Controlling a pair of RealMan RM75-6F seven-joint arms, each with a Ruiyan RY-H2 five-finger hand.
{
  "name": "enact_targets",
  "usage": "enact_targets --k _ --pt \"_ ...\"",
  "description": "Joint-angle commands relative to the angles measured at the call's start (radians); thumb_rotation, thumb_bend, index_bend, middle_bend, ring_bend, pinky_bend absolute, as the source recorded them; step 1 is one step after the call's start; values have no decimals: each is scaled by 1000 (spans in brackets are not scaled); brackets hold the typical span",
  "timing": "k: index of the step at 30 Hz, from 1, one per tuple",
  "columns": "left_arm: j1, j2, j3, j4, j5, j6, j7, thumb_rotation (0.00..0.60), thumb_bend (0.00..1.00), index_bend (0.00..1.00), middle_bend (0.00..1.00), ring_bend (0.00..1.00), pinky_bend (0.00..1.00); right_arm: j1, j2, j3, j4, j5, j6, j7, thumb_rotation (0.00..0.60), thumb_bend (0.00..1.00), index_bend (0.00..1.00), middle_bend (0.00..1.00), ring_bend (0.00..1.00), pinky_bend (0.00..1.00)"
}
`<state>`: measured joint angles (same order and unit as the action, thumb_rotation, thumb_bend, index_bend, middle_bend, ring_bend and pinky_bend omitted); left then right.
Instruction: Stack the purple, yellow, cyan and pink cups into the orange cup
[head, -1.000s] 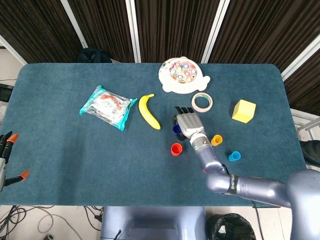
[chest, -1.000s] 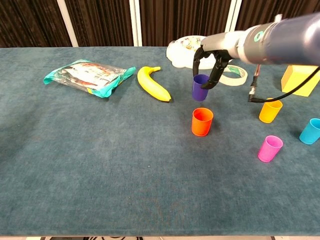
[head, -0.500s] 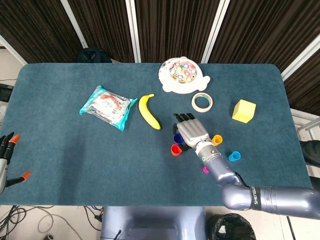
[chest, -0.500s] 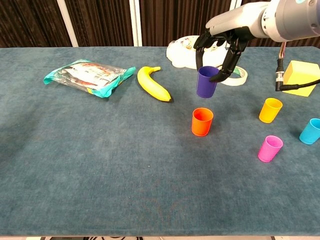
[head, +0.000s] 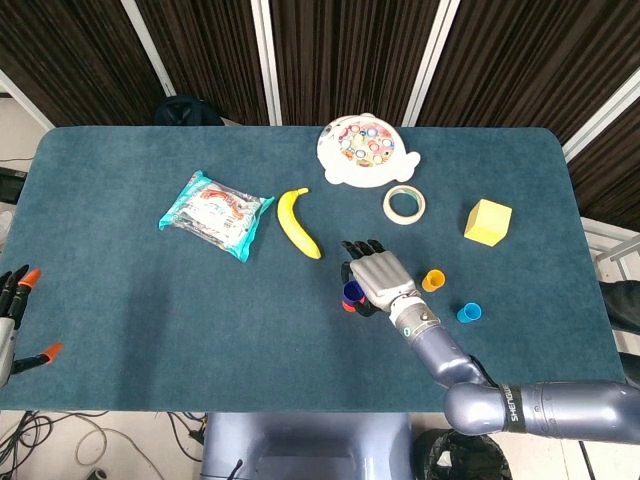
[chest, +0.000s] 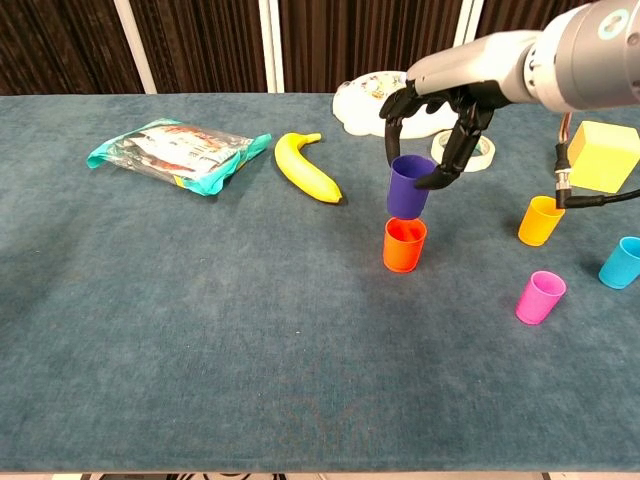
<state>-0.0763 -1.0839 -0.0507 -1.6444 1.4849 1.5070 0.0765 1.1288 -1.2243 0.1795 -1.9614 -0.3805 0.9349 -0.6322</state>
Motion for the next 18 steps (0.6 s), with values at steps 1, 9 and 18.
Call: enact_targets --k 1,9,18 --pt "1 2 -2 0 -2 2 -3 600 0 0 0 0 37 1 -14 -9 17 -1 4 10 600 408 449 0 0 0" --pt "3 5 -3 -2 -3 5 -7 600 0 0 0 0 38 2 -50 -25 66 -3 10 27 600 408 449 0 0 0" --pt "3 3 -4 -3 -3 7 -3 600 0 0 0 0 37 4 -69 -38 79 -7 10 31 600 408 448 0 0 0"
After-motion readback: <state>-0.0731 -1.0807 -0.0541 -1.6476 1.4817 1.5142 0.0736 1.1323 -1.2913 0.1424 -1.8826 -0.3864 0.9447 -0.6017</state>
